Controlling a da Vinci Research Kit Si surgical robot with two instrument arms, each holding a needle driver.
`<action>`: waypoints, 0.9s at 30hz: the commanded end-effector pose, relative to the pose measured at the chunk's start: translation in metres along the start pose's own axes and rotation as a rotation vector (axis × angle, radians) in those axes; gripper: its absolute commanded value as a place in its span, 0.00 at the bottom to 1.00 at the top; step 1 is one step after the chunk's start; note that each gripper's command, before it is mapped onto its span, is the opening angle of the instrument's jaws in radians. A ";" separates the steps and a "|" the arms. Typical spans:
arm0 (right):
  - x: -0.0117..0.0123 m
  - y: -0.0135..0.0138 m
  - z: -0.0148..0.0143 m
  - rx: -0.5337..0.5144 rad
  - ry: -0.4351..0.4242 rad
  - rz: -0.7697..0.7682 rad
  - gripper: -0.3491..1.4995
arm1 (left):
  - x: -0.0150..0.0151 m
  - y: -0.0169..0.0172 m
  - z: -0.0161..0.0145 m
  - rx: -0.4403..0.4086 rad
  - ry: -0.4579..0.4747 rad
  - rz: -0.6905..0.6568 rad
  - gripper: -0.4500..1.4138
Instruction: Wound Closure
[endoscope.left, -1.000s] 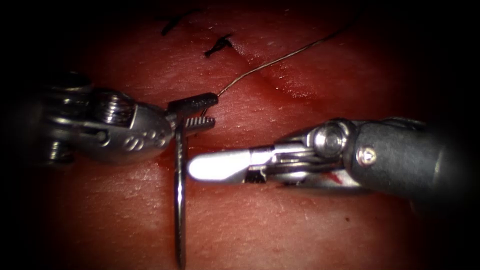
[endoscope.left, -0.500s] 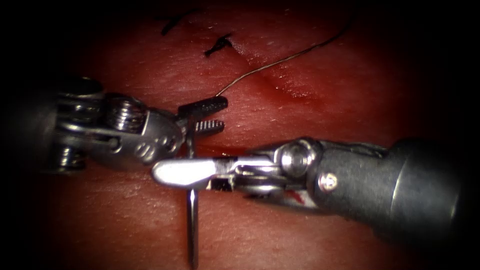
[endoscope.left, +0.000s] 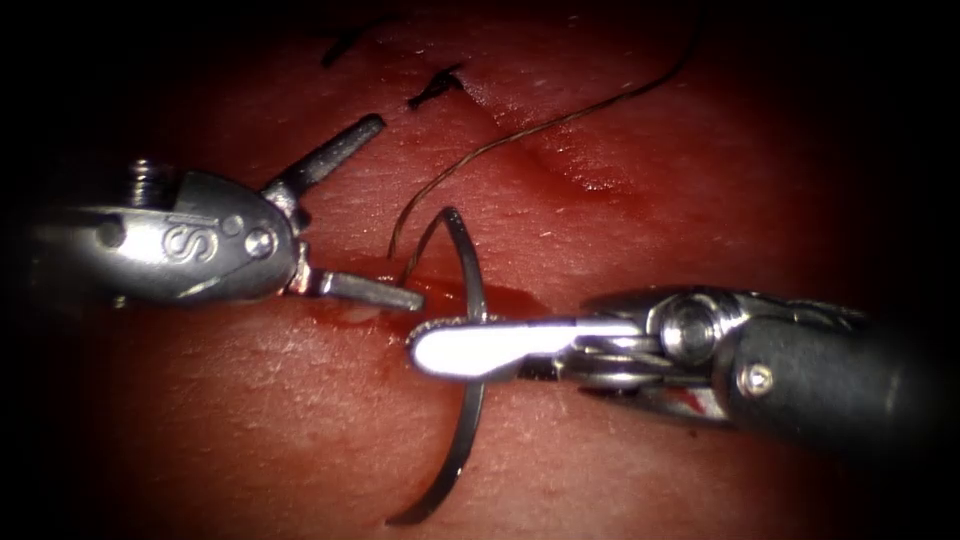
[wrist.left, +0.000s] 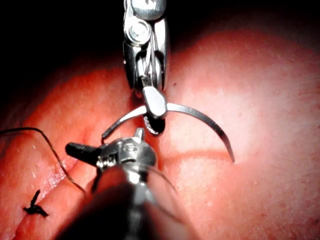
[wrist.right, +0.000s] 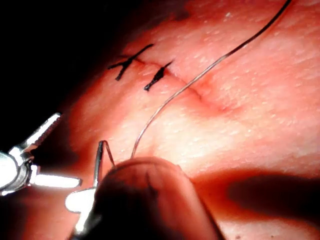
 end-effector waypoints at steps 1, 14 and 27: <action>0.0004 0.0006 0.0002 0.017 0.020 -0.007 0.00 | -0.0002 0.0001 0.0002 -0.003 -0.017 -0.050 0.74; 0.0024 0.0013 -0.0028 0.102 0.095 0.027 0.00 | 0.0007 -0.0081 -0.0026 0.310 -0.118 -0.403 0.74; 0.0019 0.0009 -0.0019 0.070 -0.023 0.135 0.00 | 0.0013 -0.0081 0.0011 0.399 -0.081 -0.498 0.73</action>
